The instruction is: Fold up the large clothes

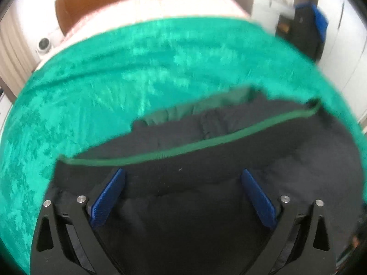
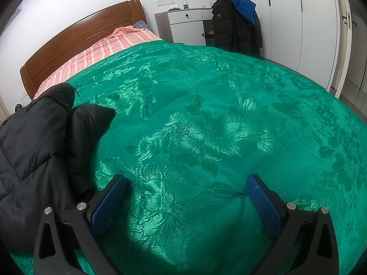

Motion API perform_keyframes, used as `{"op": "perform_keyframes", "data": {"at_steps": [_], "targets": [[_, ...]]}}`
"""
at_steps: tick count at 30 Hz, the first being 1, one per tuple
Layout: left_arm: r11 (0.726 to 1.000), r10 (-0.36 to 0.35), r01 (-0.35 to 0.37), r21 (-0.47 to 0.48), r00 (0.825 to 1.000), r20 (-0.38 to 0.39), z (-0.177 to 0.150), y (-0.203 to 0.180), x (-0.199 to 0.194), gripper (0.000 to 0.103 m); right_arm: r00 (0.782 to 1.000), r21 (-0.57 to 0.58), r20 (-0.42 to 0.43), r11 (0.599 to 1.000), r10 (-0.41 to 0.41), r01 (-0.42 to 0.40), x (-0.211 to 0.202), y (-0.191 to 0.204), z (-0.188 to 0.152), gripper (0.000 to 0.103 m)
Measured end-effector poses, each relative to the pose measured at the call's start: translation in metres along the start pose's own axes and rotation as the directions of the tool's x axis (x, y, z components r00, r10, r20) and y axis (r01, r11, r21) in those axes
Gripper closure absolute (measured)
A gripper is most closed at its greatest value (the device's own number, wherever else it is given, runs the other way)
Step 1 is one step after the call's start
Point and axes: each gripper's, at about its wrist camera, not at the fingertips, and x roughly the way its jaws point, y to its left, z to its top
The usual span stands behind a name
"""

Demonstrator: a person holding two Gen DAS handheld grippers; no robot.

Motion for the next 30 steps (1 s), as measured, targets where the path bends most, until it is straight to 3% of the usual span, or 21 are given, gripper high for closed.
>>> {"op": "perform_keyframes", "data": {"at_steps": [5,7,11,15,17,20,24,27,30], "targets": [[0.997,-0.047,0.048,-0.054,0.999,0.006,-0.002,0.01,0.007,0.001,1.0,0.001,0.001,1.0,0.002,-0.002,0.001,0.0,0.0,0.0],[0.997,-0.051,0.052,-0.058,0.998,0.024,-0.004,0.012,-0.005,0.005,1.0,-0.002,0.0,1.0,0.0,0.0,0.001,0.001,0.0,0.0],[0.988,-0.147,0.151,-0.035,0.985,0.093,-0.032,0.007,-0.06,0.005,1.0,-0.002,-0.001,1.0,-0.001,0.001,0.002,0.001,0.0,0.0],[0.99,-0.122,0.115,0.076,0.987,0.103,-0.08,-0.017,-0.078,0.004,1.0,-0.003,-0.002,1.0,-0.003,0.003,0.002,0.001,0.0,0.0],[0.989,-0.047,0.033,0.141,0.994,0.101,-0.105,-0.03,-0.066,0.004,1.0,-0.003,-0.001,1.0,-0.002,0.002,0.002,0.0,0.0,0.0],[0.993,-0.036,0.022,0.112,0.992,0.121,-0.119,-0.028,-0.064,0.004,1.0,-0.001,0.0,1.0,0.002,-0.002,0.001,0.0,0.0,0.0],[0.993,-0.075,0.064,0.095,0.99,0.121,-0.133,-0.029,-0.085,0.004,1.0,-0.001,0.001,1.0,0.002,-0.002,0.002,0.001,0.0,0.0],[0.985,-0.019,-0.002,0.174,0.993,0.115,-0.153,-0.043,-0.077,0.004,1.0,-0.004,-0.001,1.0,-0.002,0.002,0.002,0.001,0.0,0.0],[0.981,0.016,-0.044,0.191,0.989,0.147,-0.169,-0.053,-0.074,0.004,1.0,-0.003,0.0,1.0,0.0,0.0,0.002,0.001,0.0,0.0]]}}
